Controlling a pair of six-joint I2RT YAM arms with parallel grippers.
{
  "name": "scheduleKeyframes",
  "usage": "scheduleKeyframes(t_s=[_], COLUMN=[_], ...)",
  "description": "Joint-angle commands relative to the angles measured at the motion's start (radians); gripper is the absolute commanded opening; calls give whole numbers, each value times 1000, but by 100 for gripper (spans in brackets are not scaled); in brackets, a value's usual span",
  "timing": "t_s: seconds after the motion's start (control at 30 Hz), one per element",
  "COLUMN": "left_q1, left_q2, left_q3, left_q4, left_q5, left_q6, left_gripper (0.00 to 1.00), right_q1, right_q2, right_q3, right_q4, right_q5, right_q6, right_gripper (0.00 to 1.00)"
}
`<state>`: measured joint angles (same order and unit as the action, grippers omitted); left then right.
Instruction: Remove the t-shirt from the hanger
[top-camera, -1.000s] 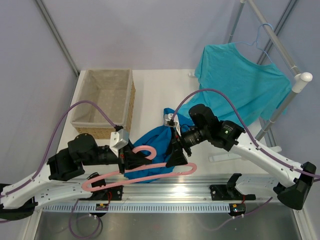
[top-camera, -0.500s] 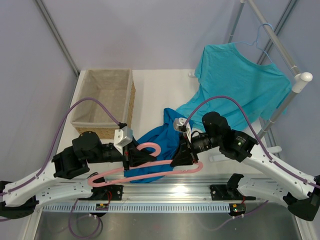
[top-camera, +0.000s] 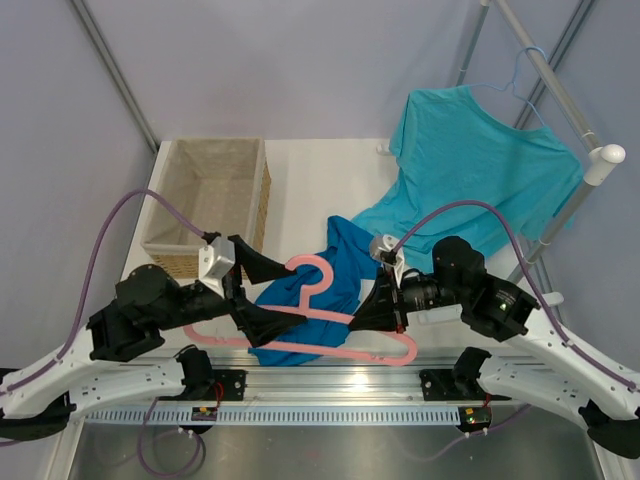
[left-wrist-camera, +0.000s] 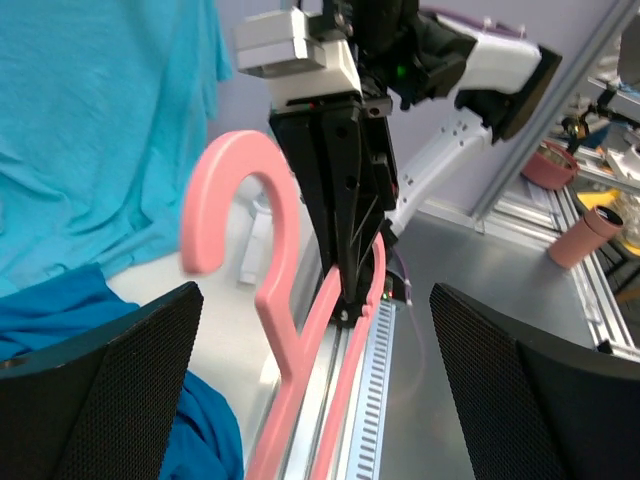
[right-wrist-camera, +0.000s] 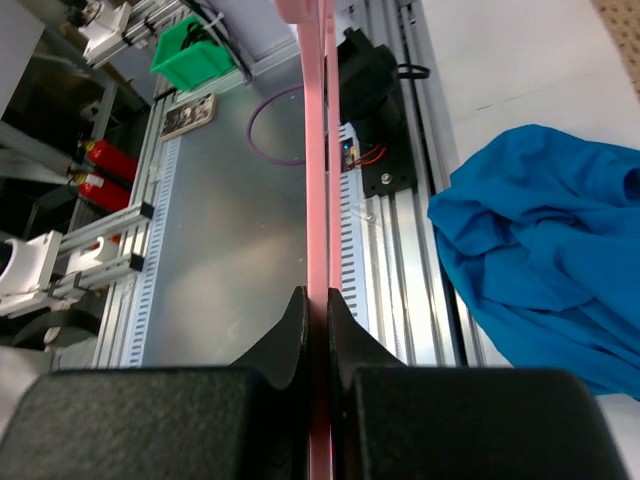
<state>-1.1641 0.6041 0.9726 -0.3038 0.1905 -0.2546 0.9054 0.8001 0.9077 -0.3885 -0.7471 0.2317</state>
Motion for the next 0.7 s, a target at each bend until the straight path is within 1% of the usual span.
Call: scheduleKeyframes(t_s=[0.0, 0.03, 0.07, 0.1, 0.13, 0.17, 0.2, 0.23, 0.27, 0.3, 0.33, 0.37, 0.47, 0.5, 0.57, 0.6, 0.67], left_q1=[-3, -5, -3, -3, -5, -5, -5, -3, -5, -5, -5, -5, -3, -3, -3, -3, -3], left_q2=[-21, -26, -27, -33, -38, -44, -52, -72, -85, -104, -143, -161, -216, -222, -224, -221, -216], left_q3=[43, 41, 38, 38, 40, 43, 46, 49, 51, 48, 43, 32, 15, 12, 14, 17, 21], left_q4=[25, 11, -1, -14, -46, -64, -83, -110, -121, -127, -129, -126, -123, -126, -164, -193, -216], left_q5=[-97, -106, -144, -173, -253, -296, -340, -382, -461, -497, -546, -563, -577, -571, -565, -568, -569], left_q6=[-32, -40, -47, -66, -75, -83, -101, -110, -129, -138, -146, -159, -169, -164, -160, -161, -160], left_gripper=[99, 99, 99, 99, 99, 99, 99, 99, 99, 99, 99, 99, 99, 99, 99, 99, 99], right_q1=[4, 4, 4, 4, 4, 4, 6, 4, 4, 4, 4, 6, 6, 4, 6, 6, 4], right_q2=[-38, -41, -41, -42, -44, -44, -44, -42, -35, -32, -30, -32, -64, -76, -107, -116, -131], right_q3=[13, 13, 13, 16, 16, 19, 26, 36, 68, 85, 100, 127, 151, 152, 161, 169, 201], right_q4=[21, 13, 4, -22, -35, -49, -93, -120, -180, -206, -228, -257, -280, -286, -321, -338, -381], right_q5=[138, 161, 195, 256, 293, 343, 465, 535, 611, 746, 808, 892, 995, 1069, 1159, 1234, 1301], right_q6=[55, 63, 69, 80, 87, 99, 110, 138, 156, 197, 216, 237, 317, 357, 402, 449, 497], right_gripper=[0, 0, 0, 0, 0, 0, 0, 0, 0, 0, 0, 0, 0, 0, 0, 0, 0])
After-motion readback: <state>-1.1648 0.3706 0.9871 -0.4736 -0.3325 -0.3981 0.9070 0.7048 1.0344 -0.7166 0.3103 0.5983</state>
